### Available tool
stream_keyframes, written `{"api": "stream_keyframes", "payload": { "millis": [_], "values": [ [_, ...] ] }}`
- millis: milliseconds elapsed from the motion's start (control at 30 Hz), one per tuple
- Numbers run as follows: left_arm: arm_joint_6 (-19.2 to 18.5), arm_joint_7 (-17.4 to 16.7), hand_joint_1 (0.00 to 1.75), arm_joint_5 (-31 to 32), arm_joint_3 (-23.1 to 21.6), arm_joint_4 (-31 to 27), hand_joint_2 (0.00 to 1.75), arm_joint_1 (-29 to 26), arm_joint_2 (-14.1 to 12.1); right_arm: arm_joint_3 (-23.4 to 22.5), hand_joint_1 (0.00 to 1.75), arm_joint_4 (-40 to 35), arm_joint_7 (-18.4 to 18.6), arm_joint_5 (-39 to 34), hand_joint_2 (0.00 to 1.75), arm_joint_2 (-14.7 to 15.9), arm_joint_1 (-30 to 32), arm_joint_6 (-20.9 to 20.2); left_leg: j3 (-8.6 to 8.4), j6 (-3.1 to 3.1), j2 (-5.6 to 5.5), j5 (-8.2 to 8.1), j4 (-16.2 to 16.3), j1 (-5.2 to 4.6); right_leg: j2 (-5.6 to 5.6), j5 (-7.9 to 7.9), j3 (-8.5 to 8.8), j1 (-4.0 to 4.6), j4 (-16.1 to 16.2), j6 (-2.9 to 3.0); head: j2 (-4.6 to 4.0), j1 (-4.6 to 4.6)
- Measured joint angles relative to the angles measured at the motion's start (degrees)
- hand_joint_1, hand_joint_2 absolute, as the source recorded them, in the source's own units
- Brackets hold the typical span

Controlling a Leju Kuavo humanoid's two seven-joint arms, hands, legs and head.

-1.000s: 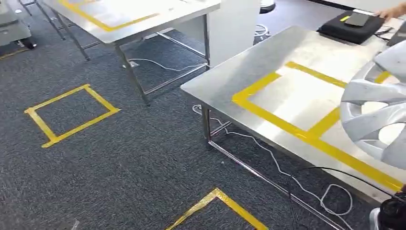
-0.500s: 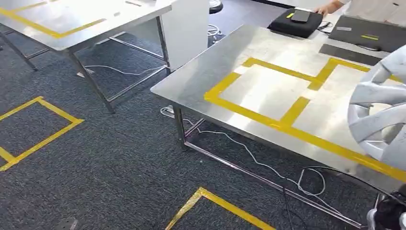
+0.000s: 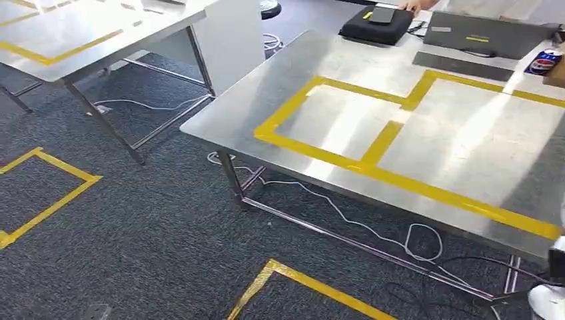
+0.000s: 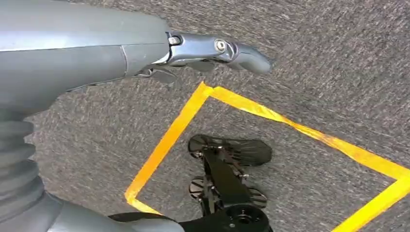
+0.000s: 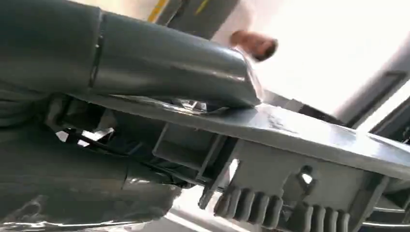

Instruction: Take the parts from the cabinet and place them on the table.

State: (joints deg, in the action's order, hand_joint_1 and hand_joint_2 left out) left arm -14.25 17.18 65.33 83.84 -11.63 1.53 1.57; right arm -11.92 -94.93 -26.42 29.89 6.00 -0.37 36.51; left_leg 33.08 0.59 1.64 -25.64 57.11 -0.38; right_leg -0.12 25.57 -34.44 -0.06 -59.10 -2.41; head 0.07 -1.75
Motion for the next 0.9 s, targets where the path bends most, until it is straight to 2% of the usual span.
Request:
{"api": "stream_keyframes", "payload": {
  "millis": [67, 133, 200, 267, 300, 367, 500, 567, 667, 733, 900],
  "values": [
    [-0.31, 0.04, 0.0, 0.22, 0.13, 0.0, 1.75, -0.05, -0.04, 0.64, 1.75, 0.81, 5.27, 8.94, 0.0, 2.42, 0.09, 1.43, 0.0, -0.73, 0.0, 0.09, -0.25, 0.04, 0.02, -0.05, -0.13, 0.04, -0.01, 0.23, 0.02, 0.02],
    [-0.48, 0.05, 0.0, 0.78, 0.15, 0.0, 1.75, 0.03, -0.13, 1.03, 1.75, 1.89, 10.63, 17.43, 0.0, 5.19, 0.61, 1.45, 0.04, -1.03, -0.02, 0.17, -0.34, 0.07, -0.02, -0.08, -0.15, 0.05, -0.02, 0.31, 0.0, 0.0],
    [-0.81, -0.04, 0.0, 1.79, 0.18, 0.0, 1.75, 0.05, -0.31, 1.53, 1.75, 2.89, 19.01, 31.54, 0.0, 7.89, 1.27, 1.37, 0.07, -1.16, -0.02, 0.25, -0.34, 0.08, -0.03, -0.13, -0.2, 0.05, -0.03, 0.39, 0.0, 0.02],
    [-1.33, -0.2, 0.0, 2.55, 0.15, 0.0, 1.75, 0.08, -0.59, 1.68, 1.75, 3.68, 25.56, 46.32, 0.0, 11.24, 2.21, -2.06, 0.12, -1.31, -0.04, 0.25, -0.34, 0.06, -0.08, -0.15, -0.21, 0.04, -0.02, 0.41, 0.0, -0.03],
    [-1.44, -0.22, 0.0, 2.86, 0.15, 0.0, 1.75, 0.08, -0.81, 1.77, 1.75, 4.24, 27.17, 50.58, 0.0, 13.37, 2.26, -4.22, 0.13, -1.34, -0.04, 0.23, -0.34, 0.03, -0.05, -0.2, -0.21, 0.01, -0.02, 0.41, 0.02, -0.05],
    [-1.7, -0.24, 0.0, 3.02, 0.13, 0.0, 1.75, 0.36, -1.18, 2.69, 1.75, 5.95, 28.72, 52.09, 0.0, 17.08, 2.01, -7.74, 0.23, -1.35, -0.05, 0.24, -0.34, 0.0, -0.06, -0.26, -0.22, -0.03, 0.0, 0.35, 0.0, -0.09],
    [-1.81, -0.24, 0.0, 3.5, 0.13, 0.0, 1.75, 0.63, -1.59, 5.4, 1.75, 10.05, 30.16, 51.77, 0.0, 21.71, -0.94, -12.25, 0.27, -1.16, -0.05, 0.38, -0.32, -0.21, -0.08, -0.43, -0.27, -0.21, 0.06, 0.27, 0.02, -0.04],
    [-1.88, -0.24, 0.0, 3.63, 0.13, 0.0, 1.75, 0.56, -1.71, 6.48, 1.75, 11.11, 30.4, 51.66, 0.0, 23.0, -1.7, -12.98, 0.32, -1.12, -0.07, 0.4, -0.32, -0.27, -0.12, -0.46, -0.3, -0.29, 0.06, 0.23, 0.0, -0.02],
    [-2.27, -0.18, 0.0, 4.04, 0.13, 0.0, 1.75, 0.72, -1.88, 8.79, 1.75, 13.05, 31.01, 49.48, 0.0, 24.97, -4.28, -17.27, 0.34, -1.1, -0.05, 0.41, -0.32, -0.29, -0.08, -0.51, -0.34, -0.32, 0.06, 0.2, 0.02, -0.04],
    [-2.43, -0.15, 0.0, 4.15, 0.09, 0.0, 1.75, 0.83, -1.99, 10.82, 1.75, 15.8, 31.1, 47.38, 0.0, 26.3, -7.48, -20.62, 0.34, -1.09, -0.05, 0.43, -0.32, -0.31, -0.06, -0.54, -0.36, -0.34, 0.06, 0.19, 0.0, -0.04],
    [-2.69, -0.52, 0.0, 4.81, 0.07, 0.0, 1.75, 0.99, -2.27, 15.63, 1.75, 22.51, 30.14, 42.77, 0.0, 29.92, -15.44, -23.77, 0.47, -1.01, -0.05, 0.62, -0.31, -0.39, -0.09, -0.65, -0.49, -0.43, 0.06, 0.08, 0.02, -0.02]
  ]
}}
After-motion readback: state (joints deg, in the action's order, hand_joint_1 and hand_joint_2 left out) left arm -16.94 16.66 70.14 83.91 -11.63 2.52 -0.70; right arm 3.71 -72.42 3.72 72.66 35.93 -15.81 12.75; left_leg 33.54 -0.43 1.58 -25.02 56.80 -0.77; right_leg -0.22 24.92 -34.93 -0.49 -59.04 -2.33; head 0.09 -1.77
